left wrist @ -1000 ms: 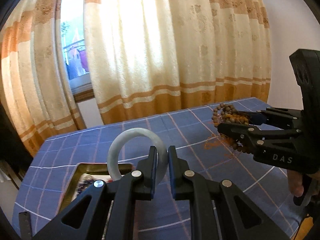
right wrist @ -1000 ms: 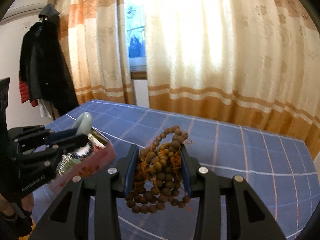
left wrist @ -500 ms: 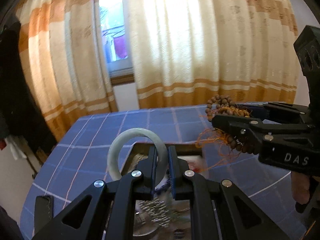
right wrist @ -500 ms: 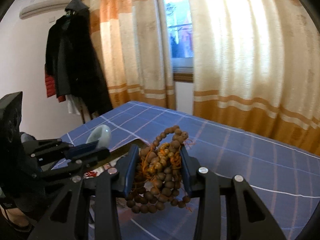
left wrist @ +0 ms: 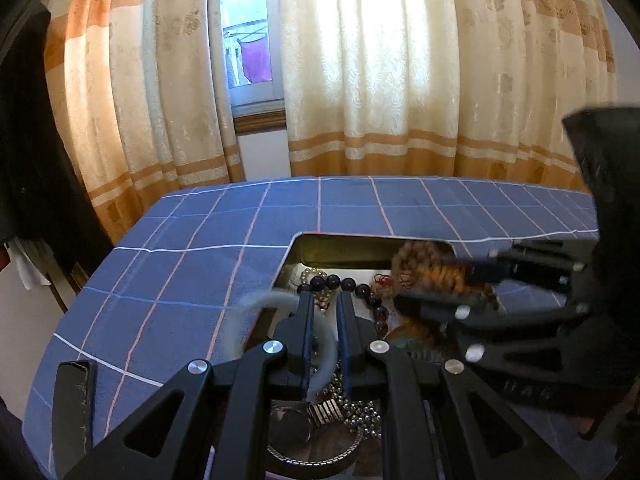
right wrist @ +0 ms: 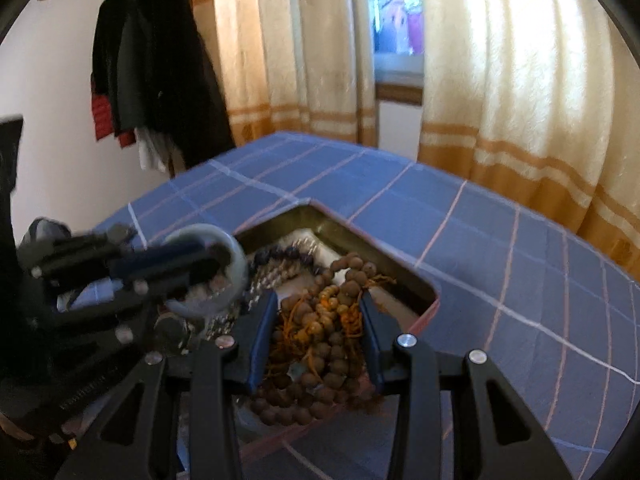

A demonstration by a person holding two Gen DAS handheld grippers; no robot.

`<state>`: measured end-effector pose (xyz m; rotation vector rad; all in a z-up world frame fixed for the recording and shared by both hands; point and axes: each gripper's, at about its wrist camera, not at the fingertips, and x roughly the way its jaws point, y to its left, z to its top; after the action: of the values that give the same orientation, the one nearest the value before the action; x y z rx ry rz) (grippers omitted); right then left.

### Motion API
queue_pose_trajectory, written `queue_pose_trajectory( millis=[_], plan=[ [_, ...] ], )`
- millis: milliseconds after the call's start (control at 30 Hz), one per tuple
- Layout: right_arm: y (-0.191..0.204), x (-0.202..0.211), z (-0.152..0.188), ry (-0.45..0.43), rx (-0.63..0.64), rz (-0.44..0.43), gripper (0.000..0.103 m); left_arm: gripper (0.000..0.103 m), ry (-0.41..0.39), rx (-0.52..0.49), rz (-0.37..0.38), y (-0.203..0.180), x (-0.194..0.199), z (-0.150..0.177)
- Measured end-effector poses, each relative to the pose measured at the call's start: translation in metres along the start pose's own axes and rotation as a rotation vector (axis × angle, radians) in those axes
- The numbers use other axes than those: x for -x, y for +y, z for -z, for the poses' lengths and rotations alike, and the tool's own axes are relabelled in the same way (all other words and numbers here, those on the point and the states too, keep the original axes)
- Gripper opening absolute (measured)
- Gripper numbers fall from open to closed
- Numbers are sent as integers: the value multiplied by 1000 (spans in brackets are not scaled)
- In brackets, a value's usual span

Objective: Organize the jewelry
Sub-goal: 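Carry the white bangle and wooden beads over the pink tin and open both tools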

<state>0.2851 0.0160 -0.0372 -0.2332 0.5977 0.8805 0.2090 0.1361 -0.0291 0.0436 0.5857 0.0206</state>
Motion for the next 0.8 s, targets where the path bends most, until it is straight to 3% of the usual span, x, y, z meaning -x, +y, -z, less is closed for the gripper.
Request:
queue_pose_trajectory(
  millis=[133,233,267,333,400,467,800],
  plan=[
    [5,-1,2,14,20,-8,47,12,17,-24,-10,-4,1,-1],
    [6,4,4,5,22,-3,61,13,8,-14,-28,-3,8,-3],
    [5,7,4,-2,18,4,71,14,5,-10,-34,-2,11,-4],
    [5,15,5,-22,14,20,77,25,-12,-12,-53,-1,18,-6],
    [6,23,5,-34,13,23,77,56,-33,-8,-101,0,29,-7],
    [5,33,5,-49,4,31,79,70,-74,19,-111,6,42,-8],
    [15,79,12,-127,21,64,87,73,-124,37,-80,1,78,-4]
  ],
)
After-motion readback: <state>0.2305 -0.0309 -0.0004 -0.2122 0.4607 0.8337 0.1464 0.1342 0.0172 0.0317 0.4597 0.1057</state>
